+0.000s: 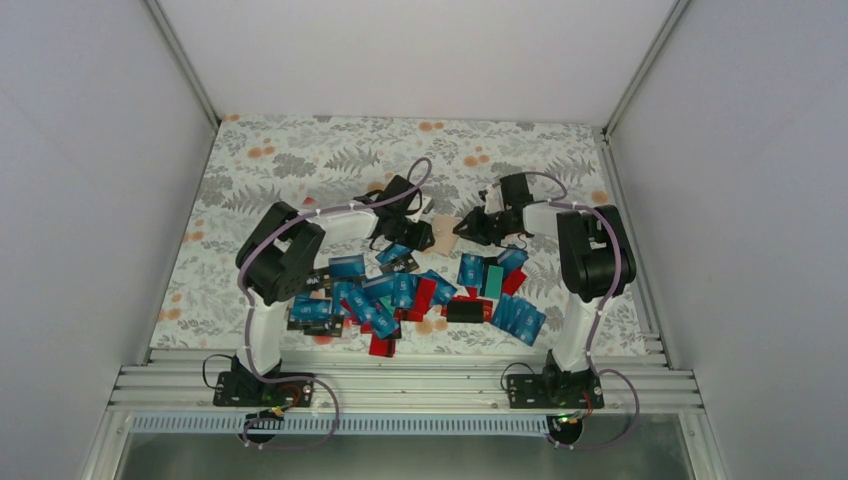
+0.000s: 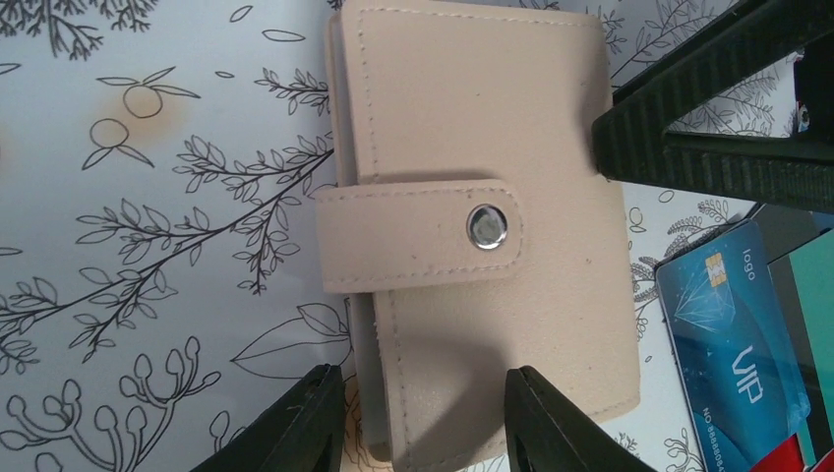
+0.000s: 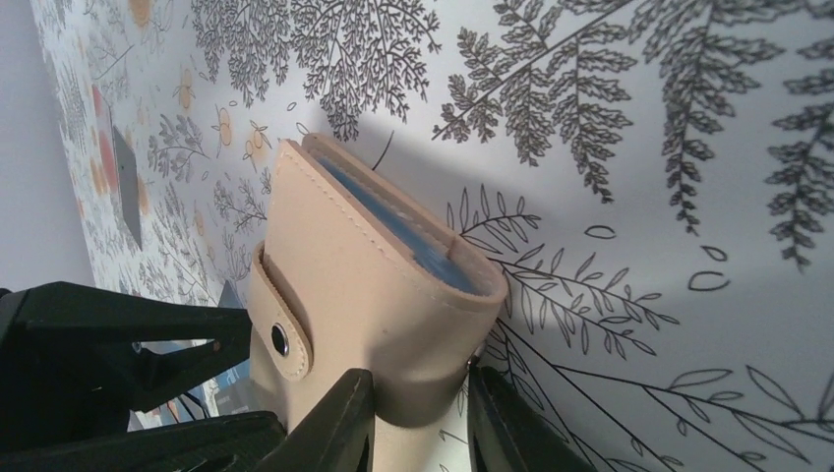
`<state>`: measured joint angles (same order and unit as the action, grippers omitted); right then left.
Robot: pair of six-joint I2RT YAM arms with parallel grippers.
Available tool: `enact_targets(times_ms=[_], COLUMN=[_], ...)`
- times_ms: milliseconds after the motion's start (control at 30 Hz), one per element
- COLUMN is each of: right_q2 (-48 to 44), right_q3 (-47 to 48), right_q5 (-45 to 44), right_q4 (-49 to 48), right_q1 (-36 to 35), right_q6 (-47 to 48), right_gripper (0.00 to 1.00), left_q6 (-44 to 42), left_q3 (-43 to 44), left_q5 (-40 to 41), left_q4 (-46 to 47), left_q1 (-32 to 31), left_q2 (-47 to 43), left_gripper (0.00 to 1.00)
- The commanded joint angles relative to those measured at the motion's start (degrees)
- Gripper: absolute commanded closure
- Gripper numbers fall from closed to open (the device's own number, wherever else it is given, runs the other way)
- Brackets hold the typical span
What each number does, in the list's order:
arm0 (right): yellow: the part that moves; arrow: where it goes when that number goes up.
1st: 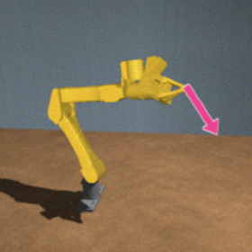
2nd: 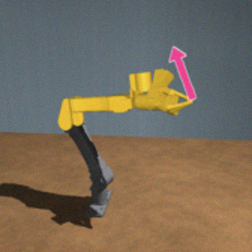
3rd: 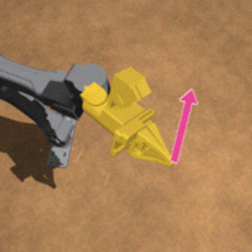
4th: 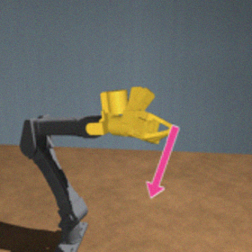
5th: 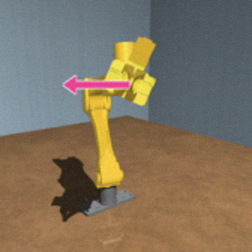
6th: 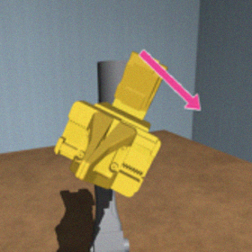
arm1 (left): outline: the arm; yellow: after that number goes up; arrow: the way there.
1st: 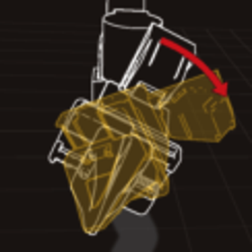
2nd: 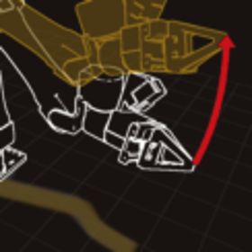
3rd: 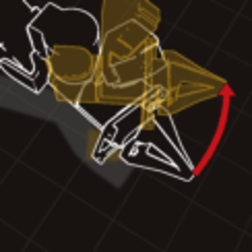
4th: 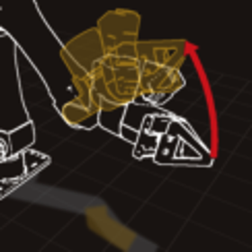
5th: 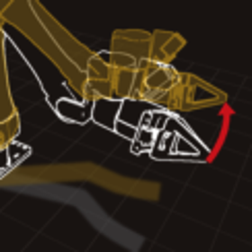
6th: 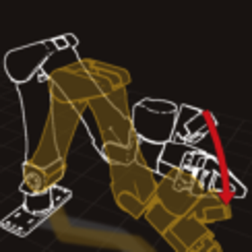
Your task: Put the credit cards into the card holder
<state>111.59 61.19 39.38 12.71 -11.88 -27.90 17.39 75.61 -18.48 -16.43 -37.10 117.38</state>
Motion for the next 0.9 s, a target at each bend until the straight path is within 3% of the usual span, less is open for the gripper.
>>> enact_targets(times_ms=[0, 267, 467, 667, 867], right_q2=[1.7, 1.7, 0.9, -0.4, -3.7], right_q3=[-2.2, -4.1, -5.2, -6.4, -7.2], right_q5=[-0.2, -0.3, -0.3, -0.5, -0.5], right_q4=[-0.9, -2.3, -2.8, -3.4, -3.3], right_q1=[0.0, 0.0, 0.0, 0.1, 0.5], right_q6=[0.1, -0.1, -0.1, 0.4, 1.7], right_gripper=[0.75, 0.77, 0.77, 0.74, 0.56], left_q6=[0.4, 1.6, 3.5, 6.3, 5.6], left_q3=[2.4, 2.2, 1.8, 1.1, -0.5], left_q5=[-0.2, 1.4, 1.7, 3.0, 3.9], left_q4=[-2.2, -3.0, -1.7, -1.1, -0.4], left_q1=[-0.8, -1.8, -2.1, -2.1, -2.0], left_q2=[1.3, 1.6, 1.9, 1.1, -3.0], left_gripper=[0.6, 0.7, 0.97, 0.98, 0.98])
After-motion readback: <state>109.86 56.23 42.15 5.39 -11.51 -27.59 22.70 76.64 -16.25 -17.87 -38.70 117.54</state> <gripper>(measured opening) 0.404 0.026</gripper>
